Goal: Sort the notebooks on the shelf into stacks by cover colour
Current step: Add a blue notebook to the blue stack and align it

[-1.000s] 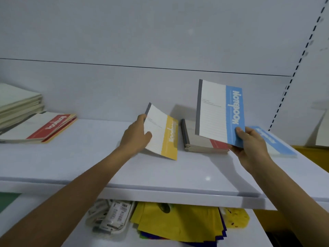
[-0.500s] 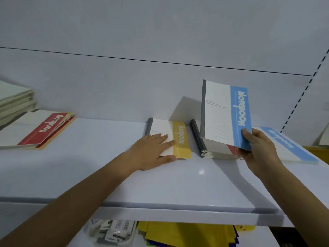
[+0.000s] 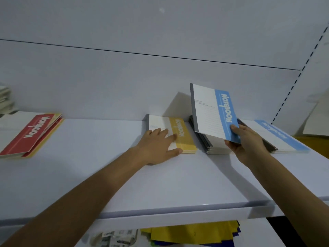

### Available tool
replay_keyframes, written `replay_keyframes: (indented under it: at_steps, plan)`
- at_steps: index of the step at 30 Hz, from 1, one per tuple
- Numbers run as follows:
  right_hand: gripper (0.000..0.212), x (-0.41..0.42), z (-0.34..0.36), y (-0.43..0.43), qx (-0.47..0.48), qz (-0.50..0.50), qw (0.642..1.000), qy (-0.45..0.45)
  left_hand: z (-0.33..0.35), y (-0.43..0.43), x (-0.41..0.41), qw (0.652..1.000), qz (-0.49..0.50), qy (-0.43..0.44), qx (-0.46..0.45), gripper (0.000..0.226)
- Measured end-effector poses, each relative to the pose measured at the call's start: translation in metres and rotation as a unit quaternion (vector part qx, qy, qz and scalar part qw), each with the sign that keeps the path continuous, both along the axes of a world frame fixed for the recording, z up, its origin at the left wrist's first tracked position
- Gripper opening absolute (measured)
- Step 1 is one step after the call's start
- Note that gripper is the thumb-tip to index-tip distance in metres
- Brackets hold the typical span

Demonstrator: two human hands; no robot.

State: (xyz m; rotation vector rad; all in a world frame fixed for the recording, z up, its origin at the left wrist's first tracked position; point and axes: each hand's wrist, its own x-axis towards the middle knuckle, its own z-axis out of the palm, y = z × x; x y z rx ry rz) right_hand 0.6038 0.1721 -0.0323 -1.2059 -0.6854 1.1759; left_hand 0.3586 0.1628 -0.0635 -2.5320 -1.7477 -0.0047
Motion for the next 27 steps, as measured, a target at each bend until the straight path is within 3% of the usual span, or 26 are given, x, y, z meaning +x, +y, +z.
replay_keyframes:
  at_steps: [5, 11, 19, 27]
  plan:
    - [0.012, -0.005, -0.008, -0.001, -0.018, -0.017, 1.000, 0.012, 0.003, 0.004, 0.005, 1.000, -0.014, -0.016, 0.002, 0.072]
    - [0.013, 0.006, -0.004, -0.002, -0.010, -0.019, 1.000, 0.010, -0.001, 0.020, 0.028, 0.985, -0.168, -0.025, 0.035, 0.058]
    - [0.016, 0.024, 0.001, 0.006, 0.006, 0.028, 0.999, -0.017, -0.004, 0.025, 0.039, 0.989, -0.134, -0.059, 0.017, 0.052]
    - [0.005, 0.031, 0.001, 0.012, 0.004, 0.052, 0.999, -0.015, -0.009, 0.023, 0.051, 0.987, -0.126, -0.052, 0.082, 0.043]
